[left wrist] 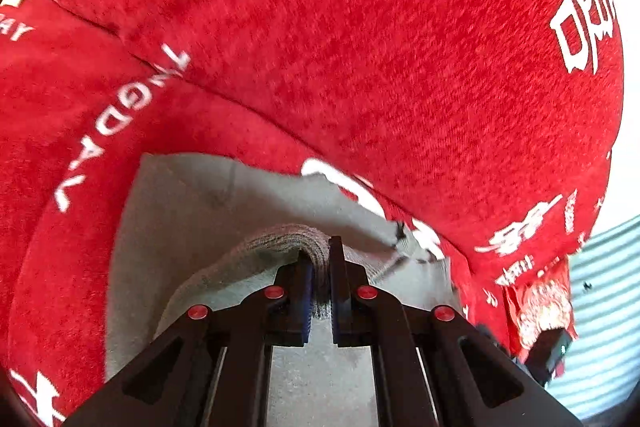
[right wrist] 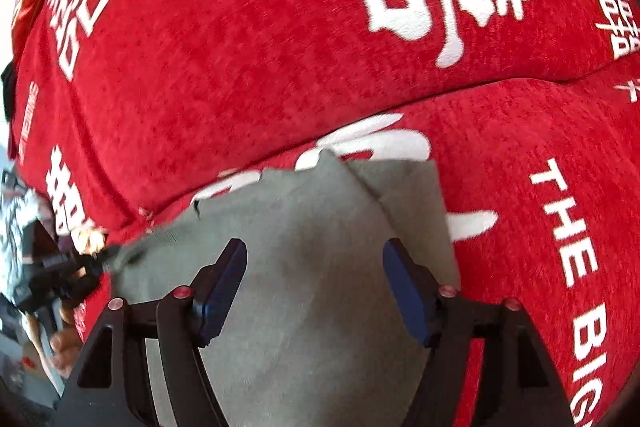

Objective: Fold small clothes
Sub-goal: 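Open both grippers and release the folded sweater, then smooth the folded sweater bundle with both open grippers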

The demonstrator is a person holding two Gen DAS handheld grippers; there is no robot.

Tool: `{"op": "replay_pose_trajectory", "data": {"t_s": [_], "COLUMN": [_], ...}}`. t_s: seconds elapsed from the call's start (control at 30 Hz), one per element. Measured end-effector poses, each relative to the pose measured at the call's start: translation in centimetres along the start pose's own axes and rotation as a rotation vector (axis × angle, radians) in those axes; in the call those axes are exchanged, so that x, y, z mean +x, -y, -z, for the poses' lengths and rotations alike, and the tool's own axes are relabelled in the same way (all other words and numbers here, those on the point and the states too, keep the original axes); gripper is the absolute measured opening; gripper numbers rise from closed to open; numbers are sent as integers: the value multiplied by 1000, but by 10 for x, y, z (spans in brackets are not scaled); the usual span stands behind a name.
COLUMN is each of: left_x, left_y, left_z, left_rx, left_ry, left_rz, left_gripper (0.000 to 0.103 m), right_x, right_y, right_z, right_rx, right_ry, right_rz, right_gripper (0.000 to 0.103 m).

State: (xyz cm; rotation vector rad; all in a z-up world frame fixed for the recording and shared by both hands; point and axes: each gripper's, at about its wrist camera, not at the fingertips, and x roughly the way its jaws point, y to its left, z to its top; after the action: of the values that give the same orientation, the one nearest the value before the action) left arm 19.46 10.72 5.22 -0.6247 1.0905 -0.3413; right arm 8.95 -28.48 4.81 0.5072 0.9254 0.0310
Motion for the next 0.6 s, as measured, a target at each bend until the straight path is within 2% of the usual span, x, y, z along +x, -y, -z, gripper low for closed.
{"op": "replay_pose_trajectory", "data": {"t_s": [0.07,0.13,0.17,0.2,0.23,0.27,0.3,0.33,0.37,0.4,0.43,0.47,0.5,0.57,0.6], "left_x": [-5,-6,-6,-9,-16,-20,-24,-26,-28,-29,-31,-34,-41,-48,-53], "left_y": [1,1,1,2,4,5,5,4,2,0,-4,-7,-12,-23,-26], "left_z": [3,4,5,8,12,15,18,20,22,24,25,26,27,26,27], "left_rx": [-22,-13,-1,22,55,72,79,70,56,34,20,-7,-55,-93,-109], "left_ry": [33,-9,-41,-48,-33,-9,21,53,77,81,66,69,100,80,80], "left_rz": [-52,-83,-47,58,115,124,115,72,31,-4,13,23,31,148,181], "left_gripper": [8,8,8,7,0,0,0,0,5,33,82,100,103,103,103], "right_x": [-1,-6,-8,-11,-13,-13,-14,-14,-15,-15,-16,-17,-16,-18,-19], "right_y": [-6,-13,-15,-15,-17,-18,-18,-18,-18,-18,-18,-19,-19,-19,-18], "right_z": [6,11,13,14,16,17,18,19,20,21,22,23,24,27,27], "right_rx": [-33,-62,-71,-76,-79,-79,-79,-75,-73,-72,-74,-75,-76,-74,-73], "right_ry": [-3,1,4,6,7,7,7,5,3,2,5,5,5,6,6], "right_rz": [6,5,5,5,4,4,4,4,2,0,-1,1,2,2,3], "right_gripper": [74,74,74,74,74,74,74,74,74,74,74,74,74,74,74]}}
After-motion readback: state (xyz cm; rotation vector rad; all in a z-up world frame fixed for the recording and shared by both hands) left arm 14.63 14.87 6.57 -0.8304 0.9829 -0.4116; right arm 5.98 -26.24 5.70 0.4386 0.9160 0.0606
